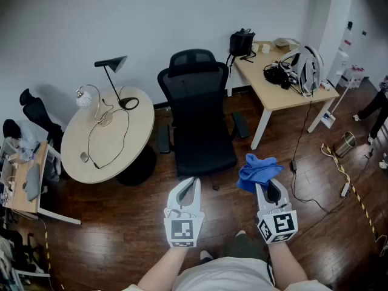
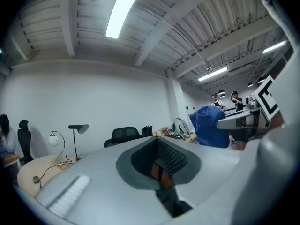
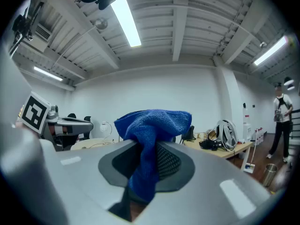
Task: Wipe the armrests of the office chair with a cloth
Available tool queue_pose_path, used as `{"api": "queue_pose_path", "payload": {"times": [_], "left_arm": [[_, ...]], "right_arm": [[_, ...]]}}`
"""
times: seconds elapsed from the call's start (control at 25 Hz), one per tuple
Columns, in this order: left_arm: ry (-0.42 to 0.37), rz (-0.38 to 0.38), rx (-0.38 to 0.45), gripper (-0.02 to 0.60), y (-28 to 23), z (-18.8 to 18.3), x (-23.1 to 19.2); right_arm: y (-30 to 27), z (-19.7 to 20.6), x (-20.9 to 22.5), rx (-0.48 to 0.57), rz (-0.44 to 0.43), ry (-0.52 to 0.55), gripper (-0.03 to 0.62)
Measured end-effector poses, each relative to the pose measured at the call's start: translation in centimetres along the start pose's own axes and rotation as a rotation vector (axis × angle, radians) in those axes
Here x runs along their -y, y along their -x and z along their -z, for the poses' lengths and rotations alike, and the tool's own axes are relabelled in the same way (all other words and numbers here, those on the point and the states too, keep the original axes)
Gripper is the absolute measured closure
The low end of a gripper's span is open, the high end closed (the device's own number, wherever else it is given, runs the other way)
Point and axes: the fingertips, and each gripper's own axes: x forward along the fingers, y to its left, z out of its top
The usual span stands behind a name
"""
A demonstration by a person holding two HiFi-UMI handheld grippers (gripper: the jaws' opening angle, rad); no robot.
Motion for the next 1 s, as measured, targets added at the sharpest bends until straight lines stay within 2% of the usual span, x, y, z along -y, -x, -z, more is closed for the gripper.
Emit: {"api": "queue_pose_path", "payload": {"times": [0.16,0.4,0.44,0.56,0.6,0.68,0.88,1.0], "left_arm": [[-0.009,-0.006,-0.007,0.514,-4.9,3.0,0.3],[-0.015,-0.049,-0.005,0.514,-17.4,8.6,0.3],[-0.012,-0.050,-0.026,0.514,-19.6,9.5,0.5],[0.061,-0.058,-0.193,0.514,-26.2,13.3,1.3],[0.070,-0.064,-0.218,0.514,-28.5,15.0,1.2],[0.071,-0.083,-0.232,0.514,-32.9,20.0,1.0],[0.149,-0.122,-0.287,0.514,-40.8,37.8,3.6],[0.155,-0.132,-0.297,0.514,-43.6,43.9,3.7]], "right_arm": [[-3.3,2.1,4.0,0.010,-0.005,-0.010,0.514],[-12.8,7.1,13.8,0.003,-0.039,-0.034,0.514],[-14.6,7.7,15.5,0.002,-0.049,-0.040,0.514],[-20.1,10.1,20.6,0.008,-0.075,-0.047,0.514],[-22.2,11.6,22.0,0.006,-0.080,-0.051,0.514],[-26.2,16.2,24.5,-0.007,-0.093,-0.052,0.514],[-32.3,32.5,30.9,-0.094,-0.113,-0.031,0.514],[-35.0,39.8,33.2,-0.147,-0.102,-0.056,0.514]]}}
